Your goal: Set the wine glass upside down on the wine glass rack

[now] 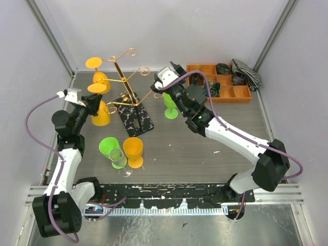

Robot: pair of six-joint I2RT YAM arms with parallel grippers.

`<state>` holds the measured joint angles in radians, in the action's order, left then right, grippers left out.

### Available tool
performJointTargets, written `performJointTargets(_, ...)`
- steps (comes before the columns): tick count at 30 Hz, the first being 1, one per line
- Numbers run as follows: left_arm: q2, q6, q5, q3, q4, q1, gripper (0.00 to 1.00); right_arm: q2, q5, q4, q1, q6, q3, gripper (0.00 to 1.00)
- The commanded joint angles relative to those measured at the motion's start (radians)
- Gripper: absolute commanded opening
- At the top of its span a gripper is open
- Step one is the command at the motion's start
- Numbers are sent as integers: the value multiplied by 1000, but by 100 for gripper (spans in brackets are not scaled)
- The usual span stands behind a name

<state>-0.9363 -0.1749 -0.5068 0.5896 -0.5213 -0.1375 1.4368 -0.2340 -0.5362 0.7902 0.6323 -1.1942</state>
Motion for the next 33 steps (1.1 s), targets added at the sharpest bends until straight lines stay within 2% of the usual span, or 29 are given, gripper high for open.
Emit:
performJointTargets(1,-3,-58,-17,-35,-218,-3,0,-54,6,-18,1,21,-15,79)
performJointTargets(3,-12,-65,-12,-57,-269,-3,0,-57,46,-16,1,24,-15,79)
performJointTargets(13,-151,-122,-6,-112,-527,-4,0,-73,56,6,0,16,-8,80)
performJointTargets(21,-248,-128,8,-109,-618,-3,0,-74,45,30,0,23,-12,80)
performJointTargets(29,-423,-200,-24,-90,-784,0,0,-67,33,34,0,31,-20,81)
performJointTargets(33,-471,-195,-22,-61,-810,21,0,-62,29,40,0,34,-22,81)
